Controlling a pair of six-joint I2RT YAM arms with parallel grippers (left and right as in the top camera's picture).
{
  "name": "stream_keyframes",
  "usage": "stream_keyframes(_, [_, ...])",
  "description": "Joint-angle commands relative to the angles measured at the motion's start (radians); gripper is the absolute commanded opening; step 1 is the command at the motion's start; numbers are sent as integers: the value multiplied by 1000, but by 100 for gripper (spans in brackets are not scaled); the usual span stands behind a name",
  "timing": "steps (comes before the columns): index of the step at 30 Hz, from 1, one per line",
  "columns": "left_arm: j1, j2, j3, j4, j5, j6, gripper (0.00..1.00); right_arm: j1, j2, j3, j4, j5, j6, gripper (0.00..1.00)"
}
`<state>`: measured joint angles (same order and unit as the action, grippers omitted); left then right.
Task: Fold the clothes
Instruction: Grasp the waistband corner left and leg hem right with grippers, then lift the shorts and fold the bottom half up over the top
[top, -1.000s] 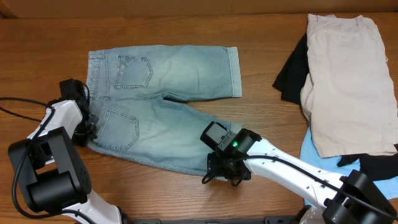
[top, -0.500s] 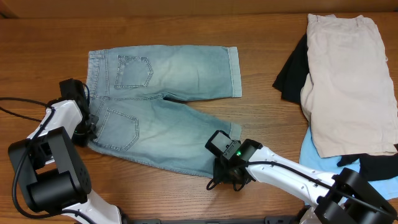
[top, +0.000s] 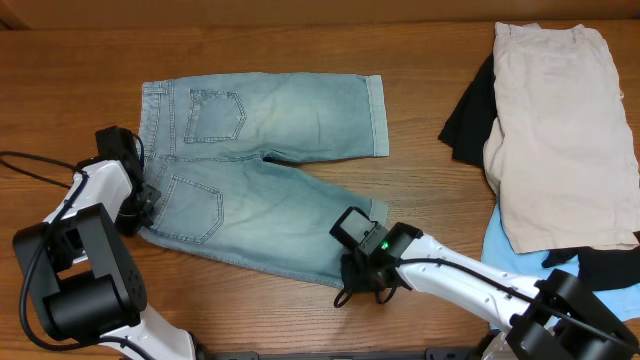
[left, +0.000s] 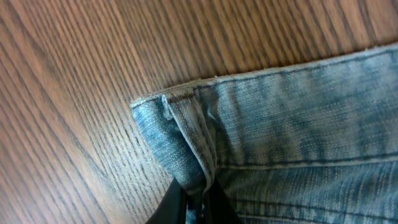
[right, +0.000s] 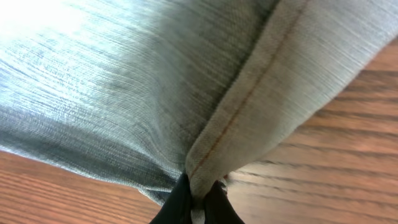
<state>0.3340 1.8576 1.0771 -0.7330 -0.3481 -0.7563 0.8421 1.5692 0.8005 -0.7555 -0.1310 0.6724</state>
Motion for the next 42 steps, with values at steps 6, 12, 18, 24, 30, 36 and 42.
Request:
stream_keyframes(6, [13, 37, 130, -224, 53, 106, 4, -254, -111, 234, -211, 15, -49, 4])
stream_keyframes(12, [12, -21, 345, -438, 61, 108, 4, -422, -204, 457, -315, 16, -147, 4])
stream_keyframes(18, [12, -121, 542, -600, 87, 159, 4, -486, -246, 621, -381, 18, -202, 4])
stream_keyframes(24, [12, -237, 639, -695, 79, 179, 5, -490, -290, 674, -495, 18, -197, 4])
stream_keyframes(30, [12, -306, 639, -737, 75, 200, 4, -490, -330, 674, -559, 37, -179, 4])
stream_keyframes(36, [12, -286, 576, -699, 76, 199, 4, -490, -266, 672, -464, 112, -211, 4])
stream_keyframes(42, [13, -263, 431, -591, 75, 199, 4, -490, -101, 672, -342, 106, -253, 4])
